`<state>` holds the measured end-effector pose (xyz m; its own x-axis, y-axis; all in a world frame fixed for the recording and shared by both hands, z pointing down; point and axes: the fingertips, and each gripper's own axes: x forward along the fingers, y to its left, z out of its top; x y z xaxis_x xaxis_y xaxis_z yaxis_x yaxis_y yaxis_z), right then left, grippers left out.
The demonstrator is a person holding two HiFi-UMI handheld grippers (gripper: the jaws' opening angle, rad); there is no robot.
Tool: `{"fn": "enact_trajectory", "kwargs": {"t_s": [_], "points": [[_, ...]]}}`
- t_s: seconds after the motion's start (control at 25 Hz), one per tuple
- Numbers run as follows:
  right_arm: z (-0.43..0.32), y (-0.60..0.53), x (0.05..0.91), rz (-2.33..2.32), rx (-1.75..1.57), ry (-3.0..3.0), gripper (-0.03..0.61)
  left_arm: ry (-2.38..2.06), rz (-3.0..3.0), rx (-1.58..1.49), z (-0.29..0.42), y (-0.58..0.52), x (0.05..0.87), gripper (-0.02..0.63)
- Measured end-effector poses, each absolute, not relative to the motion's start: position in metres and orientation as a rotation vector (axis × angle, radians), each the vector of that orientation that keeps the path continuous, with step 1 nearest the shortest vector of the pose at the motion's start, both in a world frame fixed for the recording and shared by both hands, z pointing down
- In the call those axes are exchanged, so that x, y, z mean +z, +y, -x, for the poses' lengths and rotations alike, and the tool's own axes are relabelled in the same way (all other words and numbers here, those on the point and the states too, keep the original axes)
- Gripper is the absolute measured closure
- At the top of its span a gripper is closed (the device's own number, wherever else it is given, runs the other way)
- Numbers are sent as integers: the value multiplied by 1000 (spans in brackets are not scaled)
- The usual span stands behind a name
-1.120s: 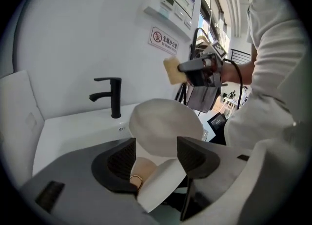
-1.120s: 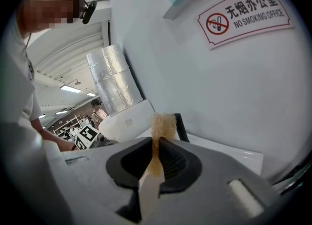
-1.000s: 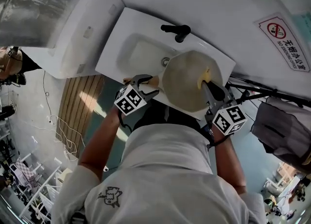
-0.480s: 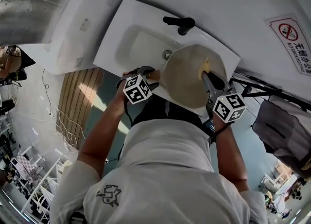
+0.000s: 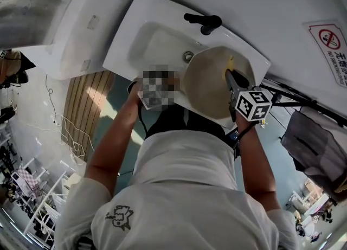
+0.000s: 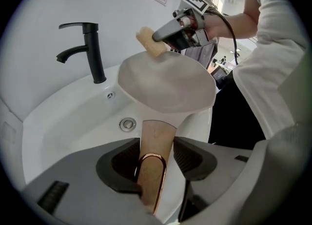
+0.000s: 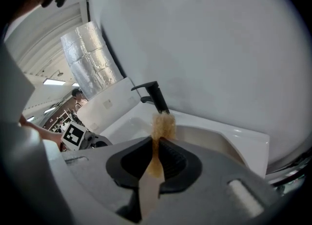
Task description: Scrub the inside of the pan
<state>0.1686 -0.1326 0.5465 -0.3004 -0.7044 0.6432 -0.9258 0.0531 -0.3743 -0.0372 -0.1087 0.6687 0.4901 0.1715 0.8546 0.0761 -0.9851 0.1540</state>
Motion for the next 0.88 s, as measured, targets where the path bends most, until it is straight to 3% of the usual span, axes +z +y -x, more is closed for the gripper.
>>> {"fn": "enact_trajectory", "kwargs": {"t_s": [0.56,0.88], "points": [[-201,-171,615,-1780,1182,-1830,538,304,-2645,1532,40,-108,669,417],[-160,-206,624,-1634,1119,-1986,538,321,-2637,1529,38,-106,668,419]]}}
